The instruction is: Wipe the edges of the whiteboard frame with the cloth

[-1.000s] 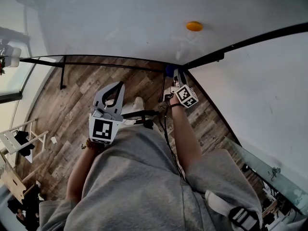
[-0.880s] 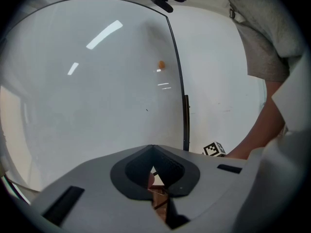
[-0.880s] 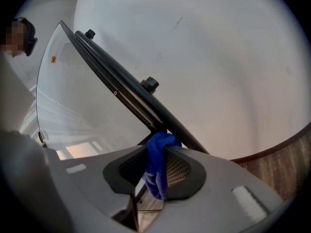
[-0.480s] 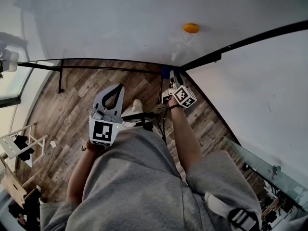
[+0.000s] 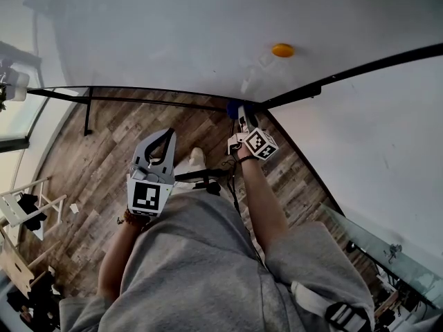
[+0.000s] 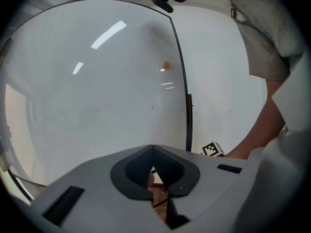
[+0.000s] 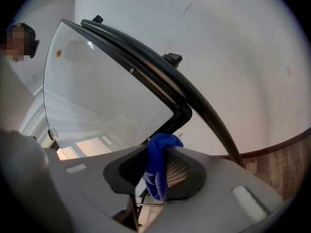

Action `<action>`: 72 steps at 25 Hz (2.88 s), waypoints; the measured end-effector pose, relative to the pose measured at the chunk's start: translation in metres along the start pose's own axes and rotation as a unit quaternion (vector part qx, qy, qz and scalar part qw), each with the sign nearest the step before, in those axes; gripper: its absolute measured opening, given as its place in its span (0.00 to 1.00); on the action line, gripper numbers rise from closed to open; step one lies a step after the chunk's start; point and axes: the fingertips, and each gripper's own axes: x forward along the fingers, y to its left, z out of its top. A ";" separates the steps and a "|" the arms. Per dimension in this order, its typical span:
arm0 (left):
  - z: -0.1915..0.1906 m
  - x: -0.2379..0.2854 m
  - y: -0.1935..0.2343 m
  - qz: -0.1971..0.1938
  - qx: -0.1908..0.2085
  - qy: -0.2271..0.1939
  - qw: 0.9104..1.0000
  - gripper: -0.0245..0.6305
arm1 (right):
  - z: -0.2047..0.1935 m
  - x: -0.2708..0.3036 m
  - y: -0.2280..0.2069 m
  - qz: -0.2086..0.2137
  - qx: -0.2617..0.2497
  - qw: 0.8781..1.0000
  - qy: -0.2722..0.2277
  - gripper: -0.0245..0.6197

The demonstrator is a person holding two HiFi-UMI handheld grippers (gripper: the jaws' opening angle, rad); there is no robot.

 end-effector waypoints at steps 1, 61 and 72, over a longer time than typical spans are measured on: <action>0.000 0.000 0.000 0.001 -0.001 0.000 1.000 0.05 | -0.001 0.001 0.000 0.001 0.002 1.000 0.000 0.19; -0.054 -0.080 0.179 0.067 -0.040 0.030 0.997 0.05 | -0.098 0.069 0.114 -0.001 0.084 0.996 -0.017 0.19; -0.068 -0.089 0.237 0.020 -0.028 0.017 0.999 0.05 | -0.127 0.086 0.142 -0.023 0.098 0.993 -0.061 0.19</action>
